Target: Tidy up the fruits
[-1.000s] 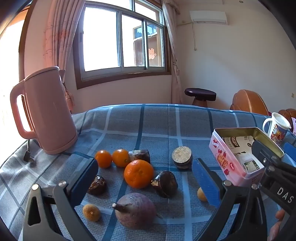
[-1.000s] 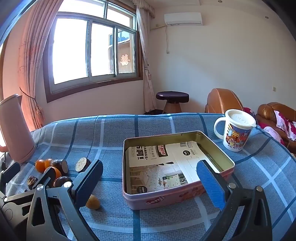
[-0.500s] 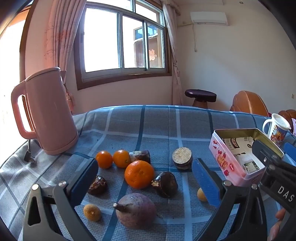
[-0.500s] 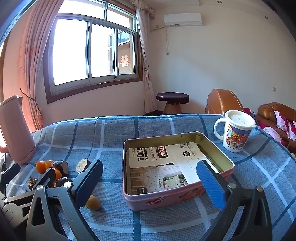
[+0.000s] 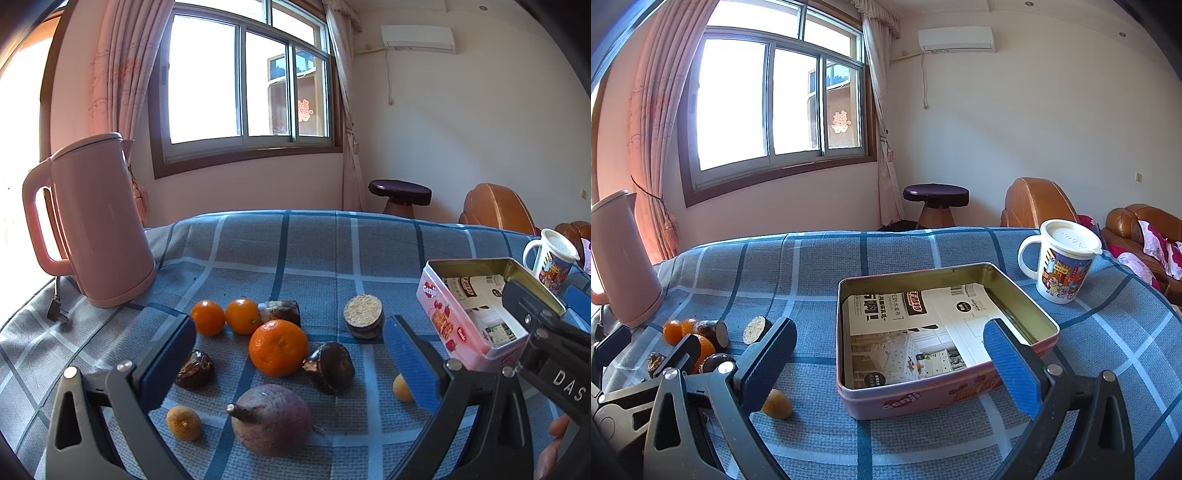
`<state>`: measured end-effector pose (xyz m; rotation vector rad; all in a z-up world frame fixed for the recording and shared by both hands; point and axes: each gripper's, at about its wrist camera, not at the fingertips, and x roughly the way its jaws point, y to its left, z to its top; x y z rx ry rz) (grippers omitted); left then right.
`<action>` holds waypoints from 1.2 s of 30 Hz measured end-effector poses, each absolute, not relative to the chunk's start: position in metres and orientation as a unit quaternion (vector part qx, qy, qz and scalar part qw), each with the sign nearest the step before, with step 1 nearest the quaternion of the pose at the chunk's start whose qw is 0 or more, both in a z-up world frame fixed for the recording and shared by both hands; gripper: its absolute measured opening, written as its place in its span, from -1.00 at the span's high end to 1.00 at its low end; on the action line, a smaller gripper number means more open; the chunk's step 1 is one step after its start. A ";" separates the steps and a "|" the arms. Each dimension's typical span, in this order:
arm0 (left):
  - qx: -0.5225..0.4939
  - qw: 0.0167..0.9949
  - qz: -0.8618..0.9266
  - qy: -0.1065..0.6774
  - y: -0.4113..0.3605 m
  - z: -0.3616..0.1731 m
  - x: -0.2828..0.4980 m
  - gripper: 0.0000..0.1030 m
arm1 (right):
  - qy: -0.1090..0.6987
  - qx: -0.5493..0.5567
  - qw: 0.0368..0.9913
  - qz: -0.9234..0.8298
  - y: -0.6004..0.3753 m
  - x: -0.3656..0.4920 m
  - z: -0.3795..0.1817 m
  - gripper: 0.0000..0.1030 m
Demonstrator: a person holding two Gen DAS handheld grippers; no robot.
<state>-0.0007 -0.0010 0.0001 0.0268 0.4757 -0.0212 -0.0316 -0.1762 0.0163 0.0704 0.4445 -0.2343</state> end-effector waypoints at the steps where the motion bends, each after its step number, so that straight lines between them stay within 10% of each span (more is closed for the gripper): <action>1: 0.013 0.972 -0.011 0.235 -0.001 0.000 -0.001 -1.00 | 0.219 0.035 0.968 -0.116 -0.176 -0.032 0.016 -0.98; 36: 0.006 0.971 -0.014 0.237 -0.001 -0.001 -0.001 -1.00 | 0.219 0.035 0.968 -0.114 -0.175 -0.031 0.015 -0.98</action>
